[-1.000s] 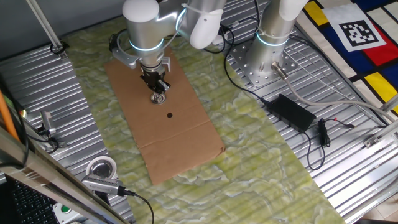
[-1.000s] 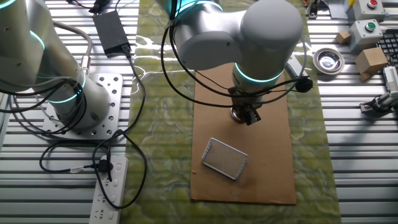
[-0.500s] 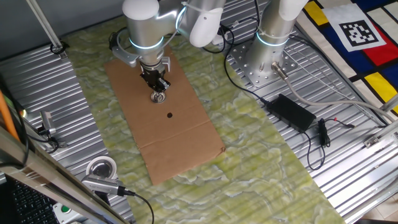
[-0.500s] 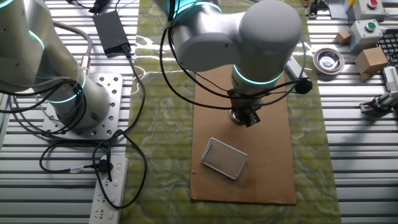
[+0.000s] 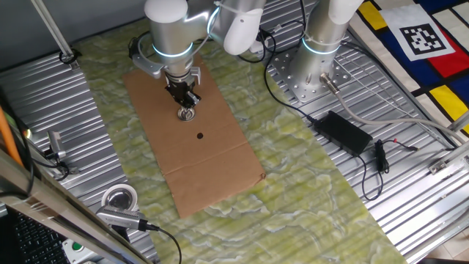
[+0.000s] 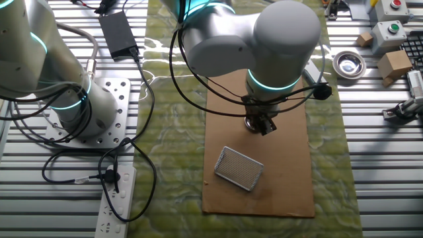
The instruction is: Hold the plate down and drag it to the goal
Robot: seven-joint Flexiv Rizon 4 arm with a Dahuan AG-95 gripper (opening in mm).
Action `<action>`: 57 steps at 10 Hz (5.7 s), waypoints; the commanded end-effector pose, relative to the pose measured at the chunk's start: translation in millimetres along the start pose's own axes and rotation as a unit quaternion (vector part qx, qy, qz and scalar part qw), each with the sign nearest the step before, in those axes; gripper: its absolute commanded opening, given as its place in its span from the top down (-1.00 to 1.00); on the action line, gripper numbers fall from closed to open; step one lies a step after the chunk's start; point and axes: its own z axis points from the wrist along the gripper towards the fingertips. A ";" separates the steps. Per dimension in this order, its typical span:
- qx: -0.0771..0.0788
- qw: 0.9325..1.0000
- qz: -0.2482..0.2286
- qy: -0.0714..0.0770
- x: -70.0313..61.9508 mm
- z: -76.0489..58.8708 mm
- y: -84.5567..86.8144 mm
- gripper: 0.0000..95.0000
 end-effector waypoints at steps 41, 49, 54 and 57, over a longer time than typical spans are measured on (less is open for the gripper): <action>0.007 0.999 0.054 0.005 -2.1 3.7 -3.3 1.00; 0.010 0.999 0.041 0.004 12.1 4.6 -8.9 1.00; 0.010 0.999 0.031 0.004 20.7 5.0 -15.8 1.00; 0.010 1.000 0.023 0.004 26.2 4.4 -19.4 1.00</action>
